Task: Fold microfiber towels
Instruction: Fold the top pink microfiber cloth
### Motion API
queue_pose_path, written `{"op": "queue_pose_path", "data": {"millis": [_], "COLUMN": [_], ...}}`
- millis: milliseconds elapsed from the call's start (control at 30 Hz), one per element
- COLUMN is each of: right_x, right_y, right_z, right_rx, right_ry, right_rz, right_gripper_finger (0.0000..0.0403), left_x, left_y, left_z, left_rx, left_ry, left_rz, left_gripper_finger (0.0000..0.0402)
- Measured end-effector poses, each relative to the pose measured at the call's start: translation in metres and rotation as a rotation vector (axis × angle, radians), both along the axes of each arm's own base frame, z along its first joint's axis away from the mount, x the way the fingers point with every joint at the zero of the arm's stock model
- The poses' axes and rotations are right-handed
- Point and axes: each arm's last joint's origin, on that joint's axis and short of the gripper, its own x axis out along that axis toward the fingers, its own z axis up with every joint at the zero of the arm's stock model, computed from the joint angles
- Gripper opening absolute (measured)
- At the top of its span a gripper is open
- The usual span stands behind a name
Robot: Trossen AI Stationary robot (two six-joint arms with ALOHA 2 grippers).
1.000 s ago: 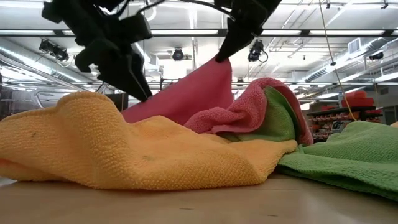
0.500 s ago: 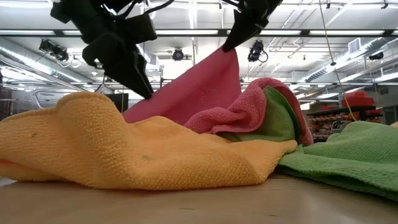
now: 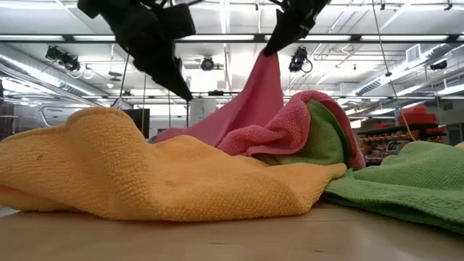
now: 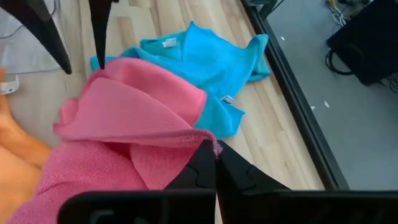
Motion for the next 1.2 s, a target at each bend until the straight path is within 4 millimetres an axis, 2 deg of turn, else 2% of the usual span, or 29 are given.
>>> {"op": "queue_pose_path", "data": {"millis": [200, 333, 600, 900, 1200], "right_x": [-0.002, -0.004, -0.004, -0.003, -0.003], "right_y": [-0.015, -0.025, -0.026, -0.023, -0.023], "right_z": [-0.001, -0.002, -0.002, -0.002, -0.002], "right_rx": [-0.024, -0.026, -0.025, -0.03, -0.027], "right_ry": [0.029, 0.038, 0.045, 0.045, 0.045], "right_rz": [-0.052, -0.085, -0.079, -0.061, -0.064], "right_gripper_finger": [0.0, 0.0, 0.0, 0.0, 0.0], "left_x": [0.015, 0.029, 0.058, 0.064, 0.07], "left_y": [-0.016, -0.028, -0.034, -0.035, -0.037], "left_z": [-0.01, -0.008, -0.015, -0.039, -0.049], "left_rx": [-0.007, -0.01, -0.036, -0.034, -0.035], "left_ry": [-0.019, -0.002, 0.165, 0.267, 0.268], "left_rz": [-0.046, -0.07, -0.012, -0.006, -0.011], "left_gripper_finger": [0.0166, 0.0162, 0.017, 0.0208, 0.0196]}}
